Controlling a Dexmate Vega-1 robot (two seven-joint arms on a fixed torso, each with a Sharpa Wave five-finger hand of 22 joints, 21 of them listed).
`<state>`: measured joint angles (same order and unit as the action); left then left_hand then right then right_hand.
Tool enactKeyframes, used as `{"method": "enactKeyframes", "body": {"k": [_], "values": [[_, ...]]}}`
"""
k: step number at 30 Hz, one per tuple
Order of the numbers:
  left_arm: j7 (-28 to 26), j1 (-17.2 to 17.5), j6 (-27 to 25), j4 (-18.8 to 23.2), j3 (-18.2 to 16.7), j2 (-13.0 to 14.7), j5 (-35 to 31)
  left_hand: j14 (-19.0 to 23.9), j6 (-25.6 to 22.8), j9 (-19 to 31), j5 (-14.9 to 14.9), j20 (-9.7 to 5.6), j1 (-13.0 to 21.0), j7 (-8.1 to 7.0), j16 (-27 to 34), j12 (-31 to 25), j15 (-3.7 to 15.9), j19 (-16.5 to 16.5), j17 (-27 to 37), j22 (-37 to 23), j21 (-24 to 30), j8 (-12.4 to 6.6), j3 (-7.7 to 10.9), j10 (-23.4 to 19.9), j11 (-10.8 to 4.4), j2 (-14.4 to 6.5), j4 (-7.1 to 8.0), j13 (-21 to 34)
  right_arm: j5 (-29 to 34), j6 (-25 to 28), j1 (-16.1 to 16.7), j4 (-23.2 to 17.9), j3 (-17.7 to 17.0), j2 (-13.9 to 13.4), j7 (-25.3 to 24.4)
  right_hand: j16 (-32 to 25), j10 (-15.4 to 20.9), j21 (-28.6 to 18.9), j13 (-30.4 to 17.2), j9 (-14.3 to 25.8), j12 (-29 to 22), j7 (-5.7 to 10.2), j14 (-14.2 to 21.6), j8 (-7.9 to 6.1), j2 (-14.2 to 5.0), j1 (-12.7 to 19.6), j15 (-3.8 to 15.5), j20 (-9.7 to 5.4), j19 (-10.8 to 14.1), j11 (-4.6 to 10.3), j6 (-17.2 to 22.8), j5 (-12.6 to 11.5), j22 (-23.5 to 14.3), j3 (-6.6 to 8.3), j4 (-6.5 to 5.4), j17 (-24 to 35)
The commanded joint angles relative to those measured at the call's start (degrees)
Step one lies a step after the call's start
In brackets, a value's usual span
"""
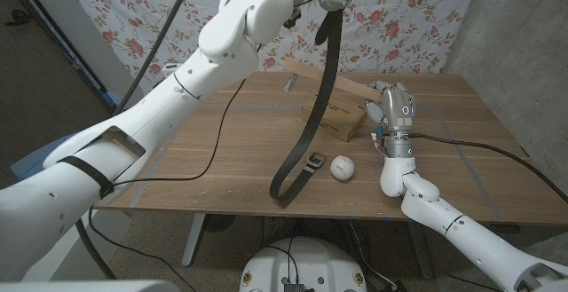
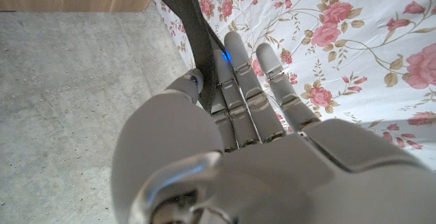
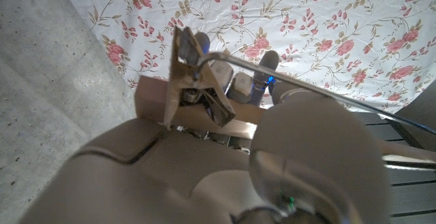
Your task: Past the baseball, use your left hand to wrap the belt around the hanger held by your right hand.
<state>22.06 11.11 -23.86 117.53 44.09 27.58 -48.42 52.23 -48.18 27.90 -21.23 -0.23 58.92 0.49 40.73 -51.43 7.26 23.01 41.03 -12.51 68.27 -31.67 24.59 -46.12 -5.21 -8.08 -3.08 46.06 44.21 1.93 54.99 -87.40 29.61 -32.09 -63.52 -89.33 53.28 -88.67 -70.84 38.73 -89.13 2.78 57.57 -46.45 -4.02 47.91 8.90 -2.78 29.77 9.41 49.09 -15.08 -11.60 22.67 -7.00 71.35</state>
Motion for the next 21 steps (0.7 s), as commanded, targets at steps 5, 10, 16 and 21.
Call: {"method": "enactKeyframes", "body": {"k": [5,10,16,21], "values": [[-14.59,-3.54,-1.62,-10.26,1.33,-6.33,-5.51,1.14,-1.18,3.26,-0.53,-0.59,0.86,-0.25,-0.73,0.30,5.17,0.31,0.32,0.21,0.52,-2.21,0.03,-5.41,-4.90,0.34,0.22,-0.02,4.61,-8.42,-0.73,3.22,-2.60,2.97,-0.48,-0.47,-1.04,-0.10,-0.06,-0.09,-0.14,0.08,-0.31,-0.29,-4.84,-4.73,3.21,-6.53,-0.47,0.53,-0.08,-0.54,-0.17,-0.30,0.10,0.05],[-17.42,-5.15,-3.56,-13.75,2.29,-7.47,-8.02,1.29,-1.22,3.07,-0.65,-0.70,0.80,-0.37,-1.07,0.57,5.18,0.24,0.43,0.45,0.59,-2.22,-0.05,-5.46,-5.22,0.53,0.25,-0.04,4.48,-8.93,-1.10,3.75,-2.25,2.78,-0.48,-0.48,-1.15,-0.13,-0.06,-0.15,-0.16,-0.05,-0.37,-0.37,-4.84,-4.74,3.22,-6.53,-0.43,0.56,-0.16,-0.59,-0.15,-0.34,0.09,0.05],[-18.27,-8.00,-6.84,-17.78,5.03,-7.78,-14.02,1.36,-1.22,2.87,-0.81,-0.89,0.79,-0.49,-1.51,0.80,5.25,0.19,0.55,0.72,0.63,-2.22,-0.07,-5.63,-5.15,0.65,0.30,-0.03,4.43,-11.18,-1.48,5.01,-3.20,3.86,-0.48,-0.50,-1.28,-0.14,-0.06,-0.19,-0.19,-0.06,-0.46,-0.52,-4.84,-4.74,3.23,-6.54,-0.52,0.59,-0.25,-0.67,-0.16,-0.40,0.09,0.05],[-17.15,-9.37,-9.73,-20.43,7.16,-7.15,-20.11,1.44,-1.16,2.65,-0.95,-0.95,0.78,-0.77,-1.88,1.07,5.28,0.25,0.66,0.92,0.69,-2.17,-0.09,-5.70,-5.39,0.71,0.34,-0.09,3.87,-13.92,-1.77,6.05,-4.62,4.91,-0.48,-0.52,-1.37,-0.16,-0.06,-0.34,-0.21,-0.12,-0.52,-0.56,-4.83,-4.75,3.23,-6.61,-0.67,0.63,-0.32,-0.74,-0.23,-0.44,0.09,0.05]]}}
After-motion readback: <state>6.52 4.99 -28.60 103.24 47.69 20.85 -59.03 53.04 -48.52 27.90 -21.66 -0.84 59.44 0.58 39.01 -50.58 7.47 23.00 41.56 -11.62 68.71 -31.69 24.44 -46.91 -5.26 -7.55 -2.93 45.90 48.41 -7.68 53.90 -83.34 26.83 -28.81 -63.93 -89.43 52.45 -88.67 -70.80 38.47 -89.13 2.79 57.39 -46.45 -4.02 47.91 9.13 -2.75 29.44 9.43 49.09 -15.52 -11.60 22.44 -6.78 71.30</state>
